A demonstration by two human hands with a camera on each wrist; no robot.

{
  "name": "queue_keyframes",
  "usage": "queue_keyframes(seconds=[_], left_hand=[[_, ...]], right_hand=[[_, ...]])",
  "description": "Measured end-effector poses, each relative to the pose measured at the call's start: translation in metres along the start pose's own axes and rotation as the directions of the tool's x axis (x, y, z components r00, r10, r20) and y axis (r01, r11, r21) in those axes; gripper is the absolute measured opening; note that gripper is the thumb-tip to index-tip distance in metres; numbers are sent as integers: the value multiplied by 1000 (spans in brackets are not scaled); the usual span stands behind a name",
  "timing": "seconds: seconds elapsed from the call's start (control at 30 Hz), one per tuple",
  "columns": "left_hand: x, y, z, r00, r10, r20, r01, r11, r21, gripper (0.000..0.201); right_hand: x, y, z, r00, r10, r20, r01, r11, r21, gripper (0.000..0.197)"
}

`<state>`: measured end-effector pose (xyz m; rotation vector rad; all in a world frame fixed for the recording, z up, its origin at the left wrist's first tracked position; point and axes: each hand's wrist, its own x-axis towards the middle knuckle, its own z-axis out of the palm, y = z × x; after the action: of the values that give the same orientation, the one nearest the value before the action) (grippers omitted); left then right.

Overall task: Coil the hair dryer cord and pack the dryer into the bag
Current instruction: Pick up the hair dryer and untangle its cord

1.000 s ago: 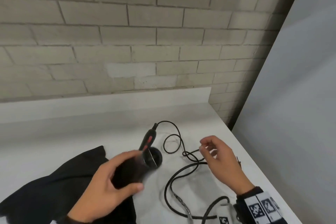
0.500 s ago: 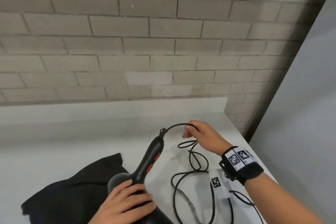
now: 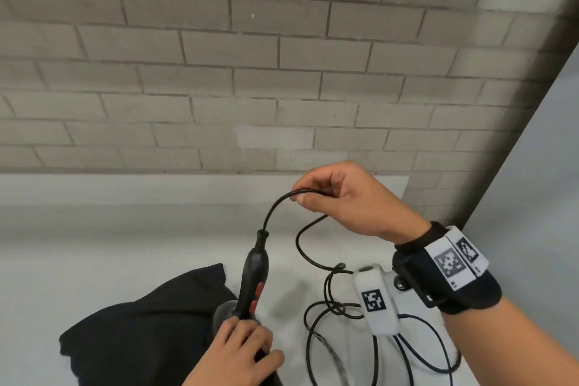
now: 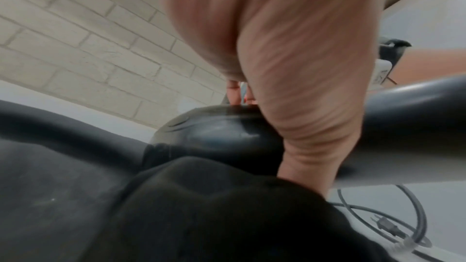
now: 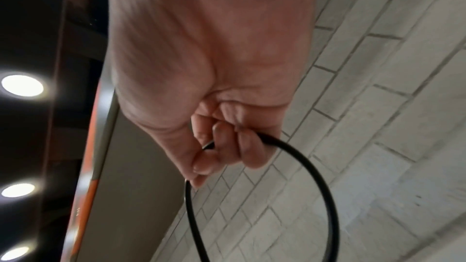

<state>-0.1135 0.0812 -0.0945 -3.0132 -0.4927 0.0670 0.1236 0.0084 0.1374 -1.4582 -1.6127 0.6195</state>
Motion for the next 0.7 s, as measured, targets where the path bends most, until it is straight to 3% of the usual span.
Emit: queue_keyframes(seconds=[0.07, 0.17, 0.23, 0.3, 0.33, 0.4, 0.47, 0.53, 0.57, 0.6, 0.63, 0.67, 0.7], left_hand=[[0, 16, -15, 999, -6, -38, 5, 999, -46, 21], [-5, 31, -33, 977, 78, -196, -84, 996, -21, 12], [-13, 34, -37, 983, 115, -146, -125, 990, -60, 17], [-11, 12, -17, 974, 81, -213, -87, 996, -19, 21], [-15, 2, -15, 946, 97, -308, -116, 992, -41, 22], [-26, -9, -48, 871, -30, -490, -147, 937, -318, 21], [-24, 12, -95, 762, -161, -628, -220, 847, -484, 27], [-28, 19, -152, 551, -401, -732, -290, 730, -619, 30], [-28, 19, -179, 510, -499, -701, -316, 649, -692, 28], [-18, 15, -188, 514, -564, -646, -354, 547, -759, 33], [-13, 12, -201, 608, -579, -544, -348, 422, -838, 39], [-6, 8, -206, 703, -550, -451, -304, 340, -890, 41], [1, 9, -212, 765, -517, -384, -261, 296, -919, 39]], right_hand=[[2, -7, 4, 999, -35, 0, 35, 998, -59, 10], [3, -15, 7, 995, -83, -52, 81, 996, -47, 12], [3, -19, 8, 993, -89, -75, 86, 995, -49, 12], [3, -22, 9, 993, -85, -85, 80, 995, -53, 11], [2, -24, 10, 993, -78, -88, 74, 996, -47, 11], [1, -28, 11, 994, -67, -89, 65, 997, -35, 10], [0, -34, 14, 994, -75, -80, 74, 997, -20, 9], [-1, -41, 20, 994, -93, -63, 93, 996, -6, 7], [-1, -44, 24, 993, -106, -54, 106, 994, -7, 6], [-1, -47, 28, 992, -119, -49, 119, 993, -9, 5], [-1, -49, 32, 990, -135, -49, 135, 991, -7, 5], [-2, -50, 36, 987, -151, -61, 151, 988, 4, 5], [-3, -50, 40, 983, -163, -89, 165, 986, 11, 7]])
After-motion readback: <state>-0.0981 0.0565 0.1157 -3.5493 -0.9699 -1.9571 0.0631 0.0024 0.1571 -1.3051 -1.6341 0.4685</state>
